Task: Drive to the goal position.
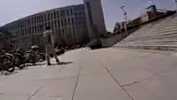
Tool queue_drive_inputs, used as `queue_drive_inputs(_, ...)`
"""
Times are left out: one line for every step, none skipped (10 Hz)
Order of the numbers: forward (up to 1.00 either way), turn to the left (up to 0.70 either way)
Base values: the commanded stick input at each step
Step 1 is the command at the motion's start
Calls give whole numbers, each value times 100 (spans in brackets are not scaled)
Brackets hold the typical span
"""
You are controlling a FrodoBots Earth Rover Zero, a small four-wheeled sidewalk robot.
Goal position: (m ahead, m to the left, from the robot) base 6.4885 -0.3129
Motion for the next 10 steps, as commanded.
queue_drive_inputs(100, 0)
queue_drive_inputs(100, 0)
queue_drive_inputs(100, 0)
queue_drive_inputs(100, 0)
queue_drive_inputs(100, 0)
queue_drive_inputs(100, 0)
queue_drive_inputs(100, 0)
queue_drive_inputs(100, 0)
queue_drive_inputs(100, 0)
queue_drive_inputs(100, 0)
